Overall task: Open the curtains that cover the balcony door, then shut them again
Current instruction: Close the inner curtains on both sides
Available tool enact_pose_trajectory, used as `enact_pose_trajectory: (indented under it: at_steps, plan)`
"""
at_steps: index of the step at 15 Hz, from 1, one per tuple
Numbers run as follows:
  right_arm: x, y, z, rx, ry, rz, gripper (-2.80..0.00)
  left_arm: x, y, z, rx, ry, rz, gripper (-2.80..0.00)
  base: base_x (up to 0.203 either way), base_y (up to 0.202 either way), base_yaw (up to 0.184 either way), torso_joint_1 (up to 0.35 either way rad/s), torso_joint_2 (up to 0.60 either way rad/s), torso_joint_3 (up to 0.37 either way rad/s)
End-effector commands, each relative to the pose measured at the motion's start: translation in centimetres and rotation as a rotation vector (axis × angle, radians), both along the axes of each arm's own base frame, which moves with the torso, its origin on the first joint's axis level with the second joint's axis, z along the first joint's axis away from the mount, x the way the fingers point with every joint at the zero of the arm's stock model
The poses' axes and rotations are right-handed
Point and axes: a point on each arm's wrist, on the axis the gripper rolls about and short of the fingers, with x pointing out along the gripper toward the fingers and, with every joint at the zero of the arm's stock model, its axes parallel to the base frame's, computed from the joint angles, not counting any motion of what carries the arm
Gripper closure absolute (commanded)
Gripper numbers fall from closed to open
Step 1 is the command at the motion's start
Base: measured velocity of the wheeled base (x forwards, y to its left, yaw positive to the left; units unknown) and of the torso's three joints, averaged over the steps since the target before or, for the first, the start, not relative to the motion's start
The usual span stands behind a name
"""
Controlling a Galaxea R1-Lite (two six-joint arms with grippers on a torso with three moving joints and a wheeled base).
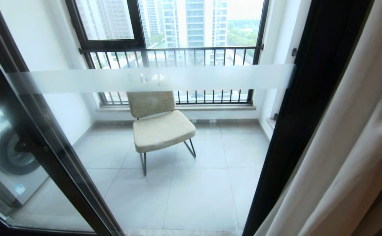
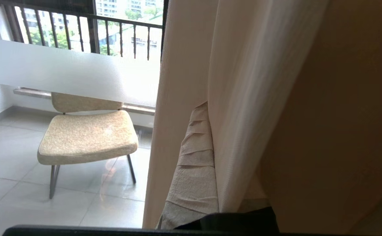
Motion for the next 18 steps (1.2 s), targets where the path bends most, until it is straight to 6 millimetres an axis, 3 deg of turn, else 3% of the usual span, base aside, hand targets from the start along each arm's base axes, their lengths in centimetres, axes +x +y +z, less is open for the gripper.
enact_pose_trajectory:
  at_steps: [1,18]
  plan:
    - [0.01,0.02,0.06,0.0,-0.005,0.001,0.0,0.0,0.0,0.0,-0.002,0.0,0.0,0.0,0.001,0.132,-0.005,-0.002,0.0,0.002]
    - [0.27,0.06,0.01,-0.002,0.006,0.002,0.0,0.0,0.0,0.0,-0.002,0.0,0.0,0.0,0.0,0.193,0.0,0.003,0.0,0.003]
